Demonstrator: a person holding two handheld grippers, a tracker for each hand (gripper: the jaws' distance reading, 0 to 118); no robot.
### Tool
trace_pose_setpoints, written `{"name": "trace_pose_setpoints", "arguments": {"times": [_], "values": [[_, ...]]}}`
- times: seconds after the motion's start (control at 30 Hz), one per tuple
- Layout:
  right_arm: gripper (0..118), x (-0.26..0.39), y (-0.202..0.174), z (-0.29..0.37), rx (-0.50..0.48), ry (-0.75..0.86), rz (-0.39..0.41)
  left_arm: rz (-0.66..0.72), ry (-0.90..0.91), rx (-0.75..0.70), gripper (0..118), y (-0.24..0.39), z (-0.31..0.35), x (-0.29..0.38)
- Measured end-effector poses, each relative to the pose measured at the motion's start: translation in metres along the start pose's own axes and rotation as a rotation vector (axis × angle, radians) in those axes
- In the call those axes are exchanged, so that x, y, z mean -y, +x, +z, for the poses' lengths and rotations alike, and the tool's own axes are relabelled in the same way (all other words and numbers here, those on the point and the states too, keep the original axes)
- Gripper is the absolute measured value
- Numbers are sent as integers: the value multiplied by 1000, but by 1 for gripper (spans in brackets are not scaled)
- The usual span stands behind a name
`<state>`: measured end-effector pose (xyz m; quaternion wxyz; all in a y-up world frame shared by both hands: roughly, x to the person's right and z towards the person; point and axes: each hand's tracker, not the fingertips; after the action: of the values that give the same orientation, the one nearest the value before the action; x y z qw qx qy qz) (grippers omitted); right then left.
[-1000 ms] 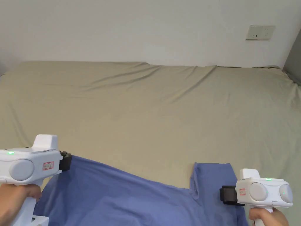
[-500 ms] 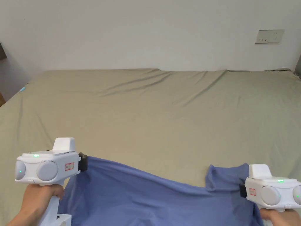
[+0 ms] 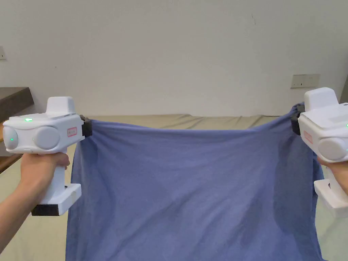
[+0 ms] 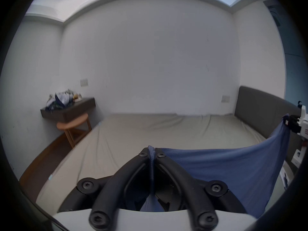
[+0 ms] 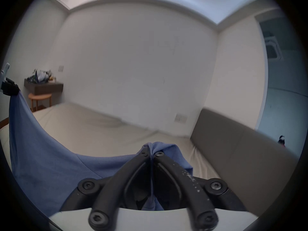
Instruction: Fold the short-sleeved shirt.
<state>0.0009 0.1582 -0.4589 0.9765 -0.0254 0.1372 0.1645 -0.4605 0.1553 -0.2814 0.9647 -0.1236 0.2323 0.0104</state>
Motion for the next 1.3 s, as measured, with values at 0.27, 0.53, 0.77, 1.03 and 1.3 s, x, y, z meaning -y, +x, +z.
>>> {"name": "trace_pose_setpoints", "arguments": {"times": [0.27,0.53,0.77,1.03,1.3], "values": [[3,-108,33,-5,48,211,4,3,202,-74,3,0,1,-114],[3,-152,42,-29,44,271,-34,59,302,-99,3,7,-32,-163],[3,-96,19,-82,-3,183,-45,43,214,-96,3,3,-96,-105],[3,27,-25,-144,-94,-50,-78,30,-1,-82,3,0,-178,35],[3,151,-59,-124,-183,-276,-117,77,-233,-57,3,-11,-163,176]]}}
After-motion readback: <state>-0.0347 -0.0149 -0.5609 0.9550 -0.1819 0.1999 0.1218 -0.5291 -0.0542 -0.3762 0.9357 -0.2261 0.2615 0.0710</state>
